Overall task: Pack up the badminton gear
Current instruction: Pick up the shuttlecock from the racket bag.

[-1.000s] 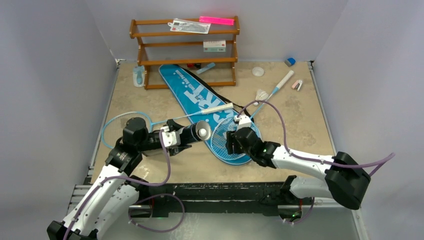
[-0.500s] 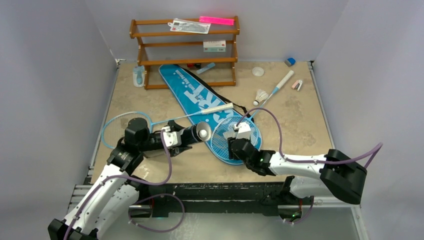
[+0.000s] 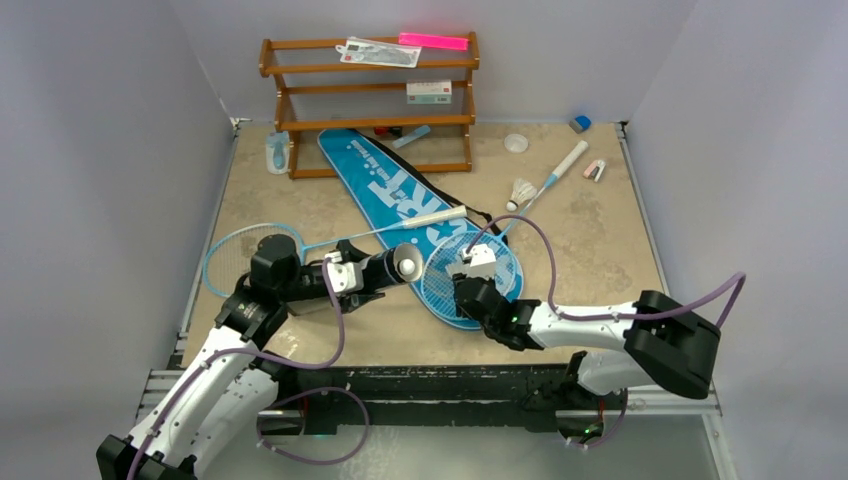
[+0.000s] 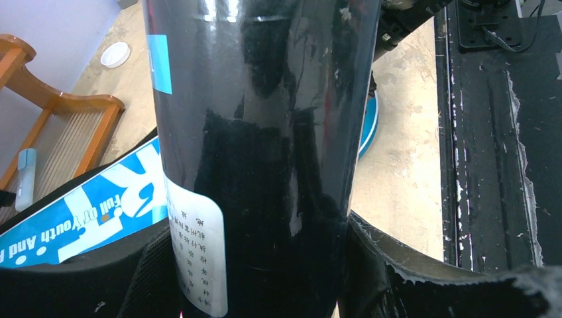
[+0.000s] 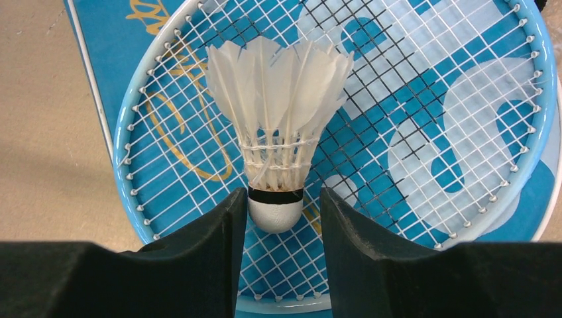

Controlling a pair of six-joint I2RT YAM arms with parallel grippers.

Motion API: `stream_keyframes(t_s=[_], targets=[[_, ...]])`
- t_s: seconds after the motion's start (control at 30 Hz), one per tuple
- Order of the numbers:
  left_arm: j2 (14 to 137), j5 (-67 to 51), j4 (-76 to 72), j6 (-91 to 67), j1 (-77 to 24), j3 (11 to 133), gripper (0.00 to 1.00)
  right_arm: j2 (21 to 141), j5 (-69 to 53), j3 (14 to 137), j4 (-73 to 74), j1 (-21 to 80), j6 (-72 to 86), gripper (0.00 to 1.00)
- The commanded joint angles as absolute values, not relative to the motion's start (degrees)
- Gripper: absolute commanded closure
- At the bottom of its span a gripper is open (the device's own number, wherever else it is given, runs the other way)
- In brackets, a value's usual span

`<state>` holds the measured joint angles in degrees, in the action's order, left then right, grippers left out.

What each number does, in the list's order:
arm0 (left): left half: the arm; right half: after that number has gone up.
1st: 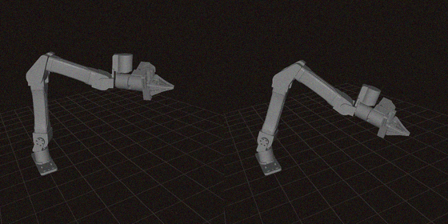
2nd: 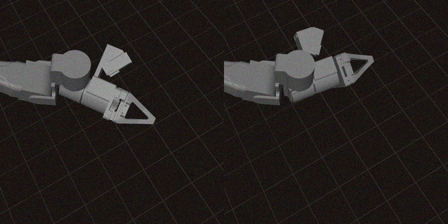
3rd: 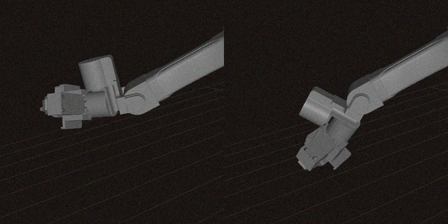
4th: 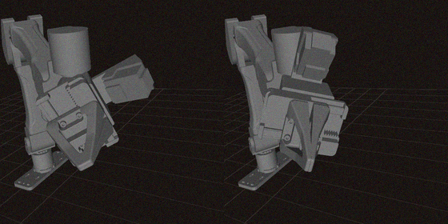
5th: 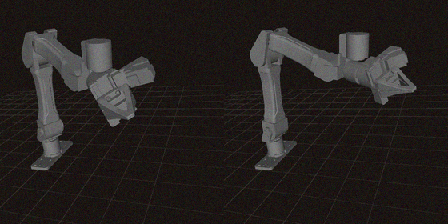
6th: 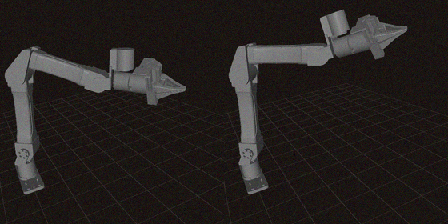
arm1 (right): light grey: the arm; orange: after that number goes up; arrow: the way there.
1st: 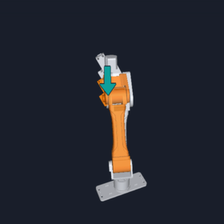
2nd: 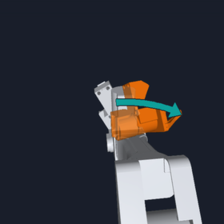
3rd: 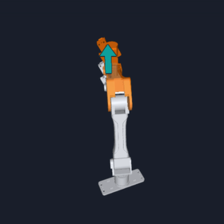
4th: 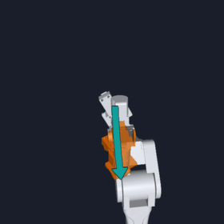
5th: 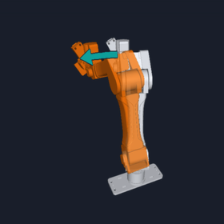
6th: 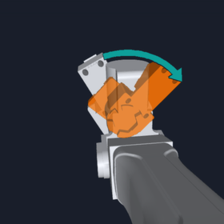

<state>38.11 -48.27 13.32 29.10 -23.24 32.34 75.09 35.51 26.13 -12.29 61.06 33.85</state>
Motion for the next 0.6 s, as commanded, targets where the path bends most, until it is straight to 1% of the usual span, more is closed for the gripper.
stream_keyframes(t_s=[0.0, 0.2, 0.27, 0.37, 0.47, 0.57], targets=[[38.03, -50.35, 10.36, 29.07, -22.85, 32.87, 0.66, 76.73, 39.27, 29.11, -12.57, 61.56, 33.75, 0.54], [38.32, -50.96, 10.54, 29.26, -22.85, 32.87, 0.66, 76.39, 40.46, 29.90, -11.60, 61.87, 33.51, 0.57], [38.45, -50.98, 10.55, 29.32, -22.85, 32.87, 0.66, 76.42, 40.57, 30.32, -11.39, 61.85, 33.28, 0.54], [38.72, -51.06, 10.55, 29.39, -22.85, 32.87, 0.66, 77.04, 40.57, 31.07, -11.68, 61.91, 32.73, 0.52], [38.85, -51.15, 10.72, 29.53, -22.85, 32.96, 0.66, 78.22, 40.88, 31.81, -11.35, 61.89, 33.00, 0.57], [38.78, -51.15, 10.85, 29.61, -22.85, 32.87, 0.66, 78.13, 41.15, 31.78, -10.71, 61.96, 33.63, 0.64]])
